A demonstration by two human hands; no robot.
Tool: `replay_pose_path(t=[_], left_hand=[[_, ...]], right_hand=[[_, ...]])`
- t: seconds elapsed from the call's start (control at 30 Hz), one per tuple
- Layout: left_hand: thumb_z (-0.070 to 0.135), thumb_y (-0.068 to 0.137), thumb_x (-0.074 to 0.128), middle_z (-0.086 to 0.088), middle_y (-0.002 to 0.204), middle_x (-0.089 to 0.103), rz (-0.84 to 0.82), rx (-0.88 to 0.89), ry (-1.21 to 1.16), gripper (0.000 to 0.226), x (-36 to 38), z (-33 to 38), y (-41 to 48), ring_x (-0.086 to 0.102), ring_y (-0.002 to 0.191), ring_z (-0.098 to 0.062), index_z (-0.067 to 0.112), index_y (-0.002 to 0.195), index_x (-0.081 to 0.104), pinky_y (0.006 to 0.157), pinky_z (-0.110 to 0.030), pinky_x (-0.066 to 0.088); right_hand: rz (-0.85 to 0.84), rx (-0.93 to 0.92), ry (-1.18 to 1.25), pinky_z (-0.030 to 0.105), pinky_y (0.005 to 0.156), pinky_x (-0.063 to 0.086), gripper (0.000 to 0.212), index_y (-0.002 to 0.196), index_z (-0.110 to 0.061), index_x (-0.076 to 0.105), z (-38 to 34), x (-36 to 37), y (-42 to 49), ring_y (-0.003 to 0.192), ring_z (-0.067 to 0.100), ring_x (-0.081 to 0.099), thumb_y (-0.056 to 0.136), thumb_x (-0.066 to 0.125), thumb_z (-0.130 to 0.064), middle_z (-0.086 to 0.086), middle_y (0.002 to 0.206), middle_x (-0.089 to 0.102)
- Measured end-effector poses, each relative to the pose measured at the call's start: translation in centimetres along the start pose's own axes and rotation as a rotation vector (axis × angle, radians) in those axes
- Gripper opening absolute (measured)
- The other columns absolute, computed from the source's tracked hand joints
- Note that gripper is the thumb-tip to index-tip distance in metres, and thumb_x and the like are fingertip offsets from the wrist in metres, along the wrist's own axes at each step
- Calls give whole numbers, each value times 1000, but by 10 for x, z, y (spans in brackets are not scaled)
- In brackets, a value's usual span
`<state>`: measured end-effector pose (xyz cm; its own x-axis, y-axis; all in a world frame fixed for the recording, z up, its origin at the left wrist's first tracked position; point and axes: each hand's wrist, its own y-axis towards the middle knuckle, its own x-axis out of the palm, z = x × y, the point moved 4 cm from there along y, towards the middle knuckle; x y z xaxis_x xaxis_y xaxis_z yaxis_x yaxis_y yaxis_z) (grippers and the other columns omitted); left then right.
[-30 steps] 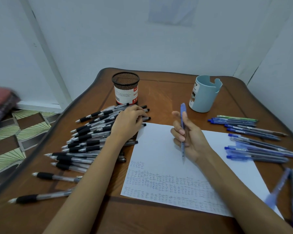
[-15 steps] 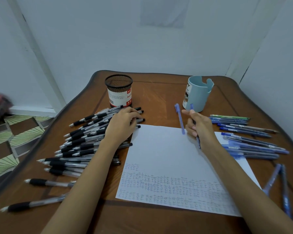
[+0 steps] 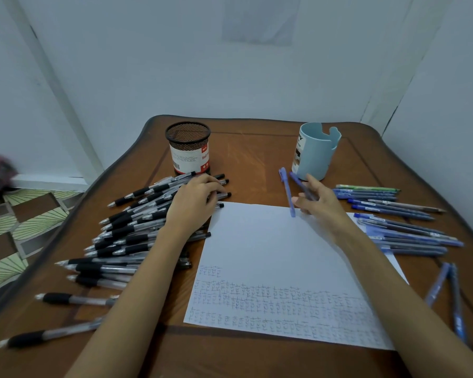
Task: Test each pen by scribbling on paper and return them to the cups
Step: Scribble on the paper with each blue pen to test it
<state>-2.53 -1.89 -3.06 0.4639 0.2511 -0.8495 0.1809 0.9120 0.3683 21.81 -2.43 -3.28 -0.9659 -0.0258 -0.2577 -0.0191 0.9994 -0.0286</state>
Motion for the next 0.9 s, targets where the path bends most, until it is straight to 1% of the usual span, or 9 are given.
replay_pose_path(t=[0.1,0.23,0.33,0.4,0.5,0.57,0.63,0.73,0.9], left_hand=[[7,94,47,0,122,58,0,0,4,28,0,0,0,52,113,-17,14,110,69,86,-32,47],[9,95,47,0,123,58,-3,-3,3,27,0,-1,0,52,113,-17,15,110,69,87,-33,48],[8,95,47,0,123,58,-4,0,-3,28,0,0,-1,52,113,-17,15,110,69,86,-31,47],[8,95,47,0,123,58,-2,0,-6,28,0,1,-1,52,113,-17,15,111,69,86,-31,46],[8,94,48,0,122,58,-1,-3,-15,27,-1,1,-1,52,113,-17,15,110,69,86,-32,46],[8,94,48,0,122,58,-2,-7,-14,27,-1,0,-1,52,113,-17,15,110,69,86,-31,46],[8,94,48,-1,122,58,2,-6,-11,27,-1,1,-1,52,113,-18,14,110,69,86,-30,45],[7,94,48,-1,122,59,8,5,-8,27,-2,2,-2,53,112,-18,13,109,69,83,-28,44],[7,94,48,-1,120,59,8,11,-7,27,-1,0,-2,53,111,-19,14,108,69,84,-34,47]], right_hand=[[18,-140,-222,26,100,38,65,144,-14,35,10,4,7,131,21,40,87,60,1,9,141,40],[-87,-194,-468,23,103,27,60,147,-16,29,10,20,7,136,20,26,93,56,-17,5,145,30],[-76,-271,-404,27,104,32,52,141,-14,41,-9,11,1,130,17,36,91,57,-9,8,138,41],[-91,-275,-526,24,95,37,38,124,-14,58,-25,-12,-6,115,13,46,88,59,0,2,122,51],[-370,-17,-837,19,82,40,26,96,-25,60,-27,-61,-23,98,8,53,80,73,-10,-10,103,55],[-514,226,-969,22,78,41,44,91,-30,60,-18,-90,-37,90,8,51,57,88,-33,-7,99,55],[-502,339,-995,24,71,40,53,86,-28,63,-7,-106,-39,82,12,51,43,94,-32,-1,93,57],[-409,279,-957,24,62,37,28,75,-24,64,-4,-105,-34,72,15,49,61,88,-18,1,79,55],[-355,127,-825,17,63,38,13,86,-24,69,-13,-82,-33,79,9,51,75,77,-25,-4,87,60]])
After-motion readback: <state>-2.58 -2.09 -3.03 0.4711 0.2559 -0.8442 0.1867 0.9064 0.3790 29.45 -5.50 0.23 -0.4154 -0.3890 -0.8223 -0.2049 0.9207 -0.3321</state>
